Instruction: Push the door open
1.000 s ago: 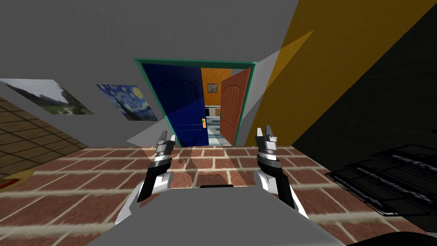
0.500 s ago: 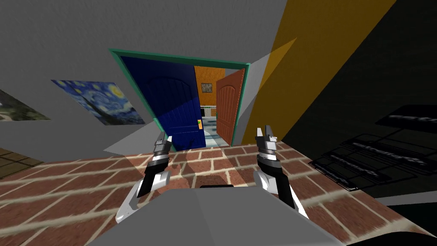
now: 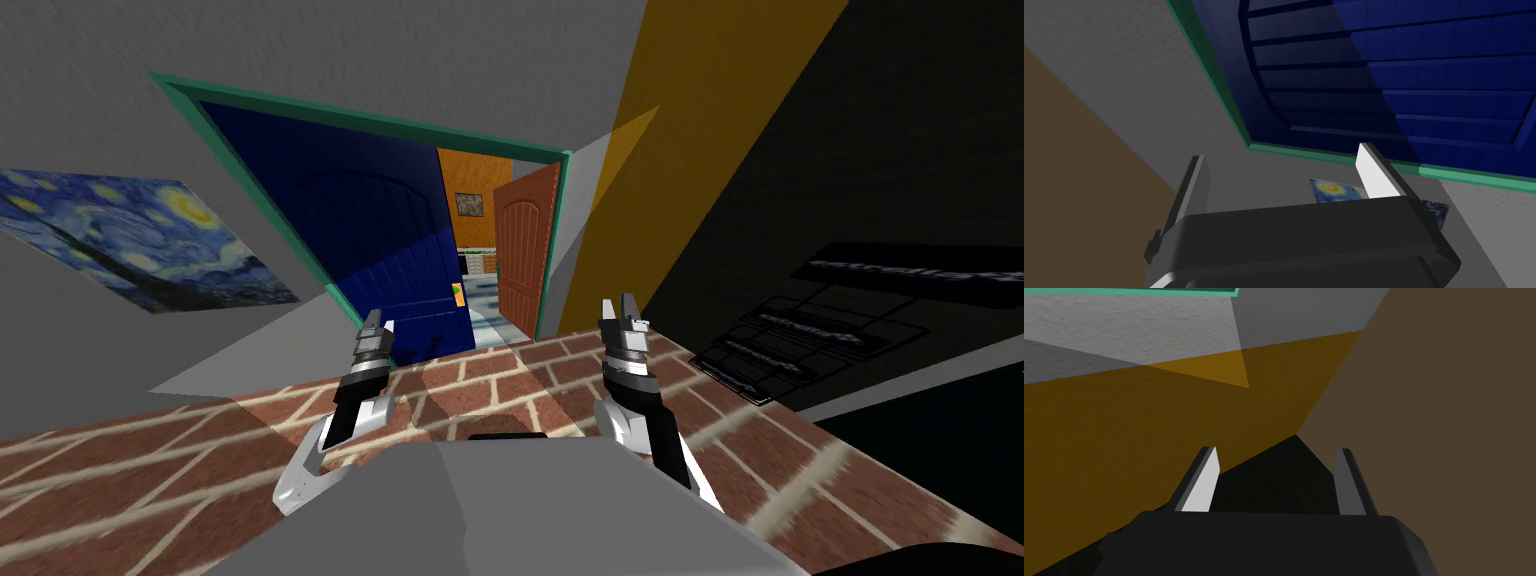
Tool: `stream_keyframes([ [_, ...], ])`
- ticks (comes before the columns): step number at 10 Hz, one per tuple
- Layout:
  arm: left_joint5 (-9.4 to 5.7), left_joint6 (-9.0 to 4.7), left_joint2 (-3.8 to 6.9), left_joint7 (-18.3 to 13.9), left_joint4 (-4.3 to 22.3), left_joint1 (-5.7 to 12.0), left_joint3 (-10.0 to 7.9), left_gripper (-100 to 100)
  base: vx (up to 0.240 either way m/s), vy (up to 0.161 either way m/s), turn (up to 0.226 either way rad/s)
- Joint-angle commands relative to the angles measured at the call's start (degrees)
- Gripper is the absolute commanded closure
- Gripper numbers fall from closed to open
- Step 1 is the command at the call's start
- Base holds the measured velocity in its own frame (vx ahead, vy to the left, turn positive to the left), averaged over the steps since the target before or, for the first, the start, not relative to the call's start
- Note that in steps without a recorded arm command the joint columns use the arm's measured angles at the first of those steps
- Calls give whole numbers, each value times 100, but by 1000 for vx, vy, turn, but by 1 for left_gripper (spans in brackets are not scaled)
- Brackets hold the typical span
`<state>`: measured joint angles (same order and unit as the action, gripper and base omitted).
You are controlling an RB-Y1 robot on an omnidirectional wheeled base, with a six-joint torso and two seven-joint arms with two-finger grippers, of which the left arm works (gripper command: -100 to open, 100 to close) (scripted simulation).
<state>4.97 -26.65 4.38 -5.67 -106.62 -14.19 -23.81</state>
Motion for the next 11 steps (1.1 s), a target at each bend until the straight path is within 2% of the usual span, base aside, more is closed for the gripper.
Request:
stream_keyframes([
  [1, 54, 26, 13, 14, 206, 136, -210, -100, 51, 81, -175],
  [11, 422, 247, -8, 150, 1514, 1088, -1494, -100, 41, 88, -211],
])
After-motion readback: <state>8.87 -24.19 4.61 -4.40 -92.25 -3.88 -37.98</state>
